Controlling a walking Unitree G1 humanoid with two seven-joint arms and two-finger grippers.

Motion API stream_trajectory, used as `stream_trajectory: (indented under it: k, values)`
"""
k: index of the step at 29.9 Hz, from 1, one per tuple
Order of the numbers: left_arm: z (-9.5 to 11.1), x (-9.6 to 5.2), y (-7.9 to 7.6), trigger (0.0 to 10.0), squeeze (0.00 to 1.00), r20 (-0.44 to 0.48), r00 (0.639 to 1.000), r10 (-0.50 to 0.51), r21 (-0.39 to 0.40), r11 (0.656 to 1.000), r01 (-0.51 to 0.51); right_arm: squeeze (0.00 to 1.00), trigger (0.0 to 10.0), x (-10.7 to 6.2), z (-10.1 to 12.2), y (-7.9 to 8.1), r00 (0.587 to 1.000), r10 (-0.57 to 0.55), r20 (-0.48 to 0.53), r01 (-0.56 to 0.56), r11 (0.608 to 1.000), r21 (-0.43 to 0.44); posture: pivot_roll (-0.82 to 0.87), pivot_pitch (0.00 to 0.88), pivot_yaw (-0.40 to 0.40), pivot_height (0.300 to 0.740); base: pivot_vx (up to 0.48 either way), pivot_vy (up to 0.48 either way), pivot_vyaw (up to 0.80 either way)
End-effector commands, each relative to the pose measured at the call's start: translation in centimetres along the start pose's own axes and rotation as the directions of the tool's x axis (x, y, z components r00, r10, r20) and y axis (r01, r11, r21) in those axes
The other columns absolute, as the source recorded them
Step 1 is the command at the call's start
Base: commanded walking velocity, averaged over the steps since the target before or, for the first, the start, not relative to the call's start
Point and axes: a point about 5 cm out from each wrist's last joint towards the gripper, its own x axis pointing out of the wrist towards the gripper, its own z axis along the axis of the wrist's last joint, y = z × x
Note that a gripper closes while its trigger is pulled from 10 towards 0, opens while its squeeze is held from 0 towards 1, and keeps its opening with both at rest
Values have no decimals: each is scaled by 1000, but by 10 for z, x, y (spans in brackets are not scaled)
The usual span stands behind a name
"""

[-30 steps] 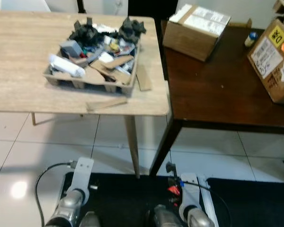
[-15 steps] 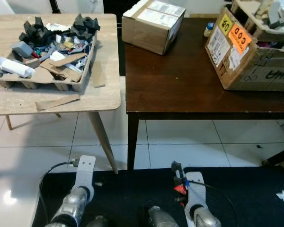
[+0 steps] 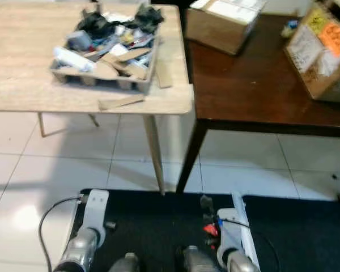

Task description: Picking trash to rubbish bin

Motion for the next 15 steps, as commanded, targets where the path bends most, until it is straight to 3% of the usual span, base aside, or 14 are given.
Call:
stream_trajectory:
  k: [1,15]
  values:
    - [-10,-2,-1,10000,0,-41,999,-14,21,1000,15,0,10000,-6,-14,-4,999,-15,-48,15,1000,4,3,263,-32,740,0,0,0]
    - [-8,-2,-4,10000,0,-31,999,-23,41,999,24,0,10000,-8,-18,-7,998,-20,-63,21,1000,11,2,260,-29,740,0,0,0]
